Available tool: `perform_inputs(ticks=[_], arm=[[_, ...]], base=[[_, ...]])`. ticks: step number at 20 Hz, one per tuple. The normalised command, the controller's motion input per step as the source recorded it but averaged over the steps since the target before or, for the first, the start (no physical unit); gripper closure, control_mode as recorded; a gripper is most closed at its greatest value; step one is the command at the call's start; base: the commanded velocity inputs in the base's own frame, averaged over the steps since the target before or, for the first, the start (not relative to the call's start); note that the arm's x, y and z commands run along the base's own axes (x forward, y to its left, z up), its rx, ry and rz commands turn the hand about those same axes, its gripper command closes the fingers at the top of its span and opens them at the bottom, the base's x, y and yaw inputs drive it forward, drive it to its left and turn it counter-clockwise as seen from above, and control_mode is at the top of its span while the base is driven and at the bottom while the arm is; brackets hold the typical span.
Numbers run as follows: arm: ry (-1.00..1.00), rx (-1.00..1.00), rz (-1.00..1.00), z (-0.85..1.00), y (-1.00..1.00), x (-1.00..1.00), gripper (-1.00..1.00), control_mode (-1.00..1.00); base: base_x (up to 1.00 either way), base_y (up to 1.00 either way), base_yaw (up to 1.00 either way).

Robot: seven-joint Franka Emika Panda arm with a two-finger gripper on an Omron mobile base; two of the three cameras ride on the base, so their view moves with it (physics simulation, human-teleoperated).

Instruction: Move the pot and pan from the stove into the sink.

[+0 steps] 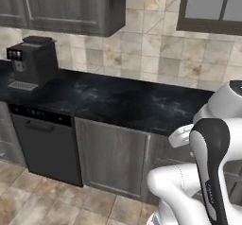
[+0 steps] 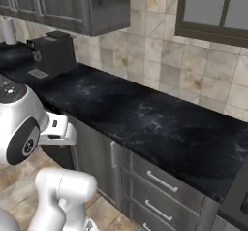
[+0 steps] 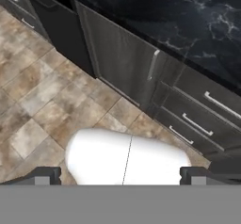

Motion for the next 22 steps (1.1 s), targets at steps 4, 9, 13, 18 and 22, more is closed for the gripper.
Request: perform_inputs(ticks=[4, 9, 13, 18, 22], arm=[[0.00, 0.00, 0.00, 0.00, 0.00, 0.00, -1.00, 1.00], [0.00, 0.00, 0.00, 0.00, 0.00, 0.00, -1.00, 1.00], [0.00, 0.00, 0.00, 0.00, 0.00, 0.00, -1.00, 1.00], [0.00, 0.00, 0.00, 0.00, 0.00, 0.00, -1.00, 1.00], [0.00, 0.00, 0.00, 0.00, 0.00, 0.00, -1.00, 1.00]], base=[[-0.04, -0.04, -0.46], [0.00, -0.09, -0.45], [-0.01, -0.07, -0.35], [0.00, -0.01, 0.00], [0.00, -0.37, -0.12]])
